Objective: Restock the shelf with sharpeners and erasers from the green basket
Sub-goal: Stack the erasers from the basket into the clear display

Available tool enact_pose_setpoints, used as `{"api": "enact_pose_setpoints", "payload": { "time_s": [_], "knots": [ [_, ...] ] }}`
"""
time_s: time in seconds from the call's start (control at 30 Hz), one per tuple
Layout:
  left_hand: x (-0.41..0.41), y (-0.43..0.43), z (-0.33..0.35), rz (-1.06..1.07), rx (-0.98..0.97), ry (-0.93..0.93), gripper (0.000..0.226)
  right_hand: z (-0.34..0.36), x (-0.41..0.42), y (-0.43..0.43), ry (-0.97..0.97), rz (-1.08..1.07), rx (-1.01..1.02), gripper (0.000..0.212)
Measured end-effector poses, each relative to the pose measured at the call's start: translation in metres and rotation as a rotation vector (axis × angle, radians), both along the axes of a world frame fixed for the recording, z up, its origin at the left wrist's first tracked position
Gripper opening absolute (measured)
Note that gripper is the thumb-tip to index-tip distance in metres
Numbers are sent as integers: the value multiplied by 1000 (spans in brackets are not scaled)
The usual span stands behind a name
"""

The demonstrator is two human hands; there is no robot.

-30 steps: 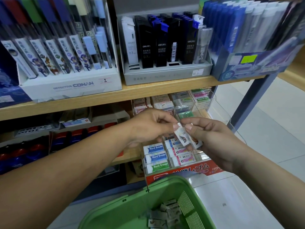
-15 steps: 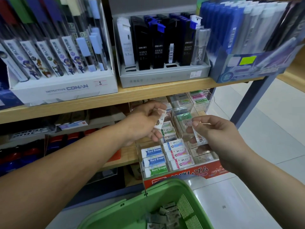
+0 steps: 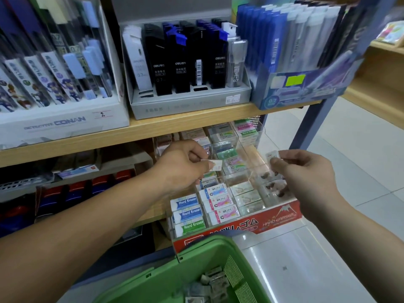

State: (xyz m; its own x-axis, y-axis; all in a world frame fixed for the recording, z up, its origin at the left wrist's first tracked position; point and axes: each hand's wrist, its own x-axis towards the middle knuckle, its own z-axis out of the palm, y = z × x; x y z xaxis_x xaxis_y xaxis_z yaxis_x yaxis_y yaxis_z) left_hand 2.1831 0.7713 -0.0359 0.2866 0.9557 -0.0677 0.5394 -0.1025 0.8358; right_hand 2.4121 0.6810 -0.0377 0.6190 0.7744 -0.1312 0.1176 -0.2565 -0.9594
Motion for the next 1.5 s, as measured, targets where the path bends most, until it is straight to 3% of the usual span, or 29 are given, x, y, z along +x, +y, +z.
{"api": "enact_pose_setpoints", "payload": {
  "time_s": [0.17, 0.37, 0.5, 0.8, 0.87, 0.97, 1.07, 1.17, 1.23, 1.33, 1.5],
  "knots": [
    [1, -2, 10, -15, 63, 58, 11, 3, 15, -5, 31, -88, 20, 12],
    [33, -34, 12, -156, -82, -51, 7, 5, 27, -10, 87, -100, 16, 13],
    [75, -35, -1, -190, -20, -95, 5, 6, 39, -18, 126, -152, 64, 13],
    [121, -38, -23, -286, 243, 237, 11, 2, 52, -29, 397, -87, 76, 19],
    [121, -37, -19, -252, 228, 145, 17, 2, 53, -30, 411, -76, 75, 16],
    [123, -37, -7, -296, 42, -89, 25, 3, 49, -31, 440, -5, 76, 16],
    [124, -26, 0, -269, 28, -153, 16, 6, 44, -29, 375, 52, 66, 20],
    [120, -9, -8, -238, 117, 11, 12, 5, 44, -29, 104, -22, 33, 21],
    [119, -8, -15, -265, 149, 136, 16, 5, 44, -29, 101, -37, 31, 21],
    [122, -13, -19, -253, 200, 137, 21, 4, 42, -31, 143, 5, -17, 20],
    [123, -17, -23, -319, 455, 324, 16, 3, 42, -31, 143, 46, -53, 22]
  ]
}}
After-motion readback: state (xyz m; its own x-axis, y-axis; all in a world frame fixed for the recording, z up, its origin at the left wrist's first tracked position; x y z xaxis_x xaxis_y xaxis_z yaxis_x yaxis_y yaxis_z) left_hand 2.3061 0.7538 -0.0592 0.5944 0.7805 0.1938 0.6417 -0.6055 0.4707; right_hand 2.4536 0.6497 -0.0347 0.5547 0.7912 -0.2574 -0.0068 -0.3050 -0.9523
